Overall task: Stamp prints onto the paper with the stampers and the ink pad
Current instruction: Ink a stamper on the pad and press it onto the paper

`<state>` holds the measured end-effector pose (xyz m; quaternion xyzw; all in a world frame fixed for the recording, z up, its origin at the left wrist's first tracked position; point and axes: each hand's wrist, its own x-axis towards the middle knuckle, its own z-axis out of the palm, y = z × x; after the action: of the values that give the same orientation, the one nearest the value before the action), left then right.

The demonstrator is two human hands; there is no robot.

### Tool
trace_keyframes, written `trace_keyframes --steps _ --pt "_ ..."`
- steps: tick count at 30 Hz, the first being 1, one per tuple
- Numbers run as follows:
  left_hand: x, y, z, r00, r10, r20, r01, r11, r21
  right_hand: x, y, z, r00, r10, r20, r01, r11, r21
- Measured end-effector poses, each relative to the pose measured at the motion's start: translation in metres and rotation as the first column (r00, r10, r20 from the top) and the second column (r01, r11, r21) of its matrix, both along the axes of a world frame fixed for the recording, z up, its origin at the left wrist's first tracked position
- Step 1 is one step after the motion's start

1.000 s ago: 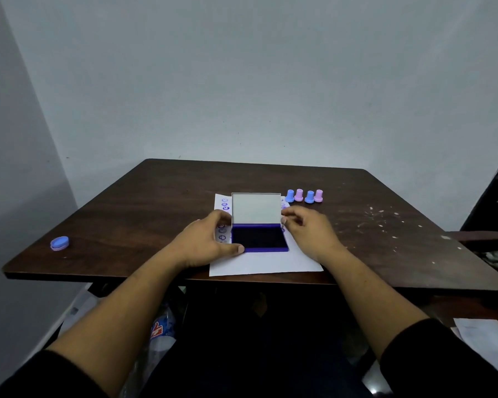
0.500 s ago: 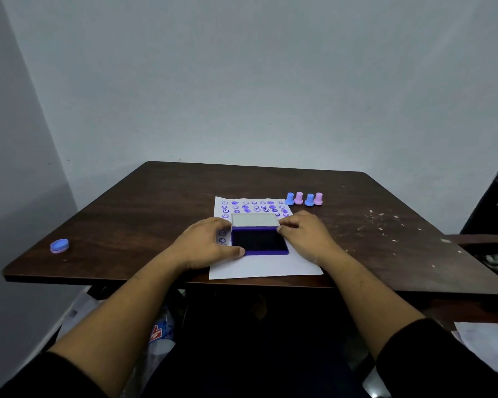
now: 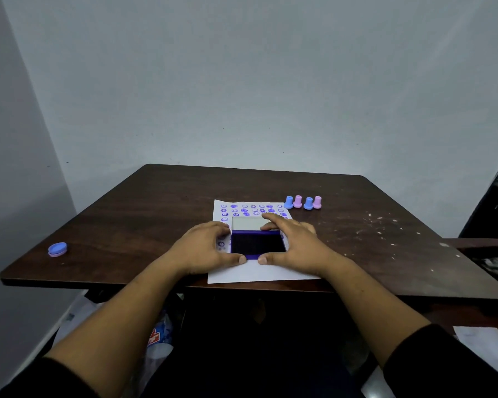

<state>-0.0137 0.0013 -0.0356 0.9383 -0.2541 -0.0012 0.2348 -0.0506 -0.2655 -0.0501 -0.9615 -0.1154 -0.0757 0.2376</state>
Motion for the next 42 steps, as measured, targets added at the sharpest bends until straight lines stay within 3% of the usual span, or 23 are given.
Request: trace_keyframes --steps 20,27,42 --pt "0.0 0.002 -0.003 1.0 -0.012 0.008 0.012 1.0 -0.002 -0.041 -0.093 0.022 0.976 -0.148 -0.161 0.158 0.986 0.052" --pt "0.0 0.002 -0.003 0.994 -0.102 0.042 0.1 0.994 0.042 -0.047 -0.119 0.025 0.962 -0.174 -0.21 0.201 0.972 0.118" --pt "0.007 0.004 -0.009 0.994 -0.105 0.036 0.103 0.994 0.04 -0.05 -0.129 0.026 0.953 -0.188 -0.236 0.232 0.957 0.177"
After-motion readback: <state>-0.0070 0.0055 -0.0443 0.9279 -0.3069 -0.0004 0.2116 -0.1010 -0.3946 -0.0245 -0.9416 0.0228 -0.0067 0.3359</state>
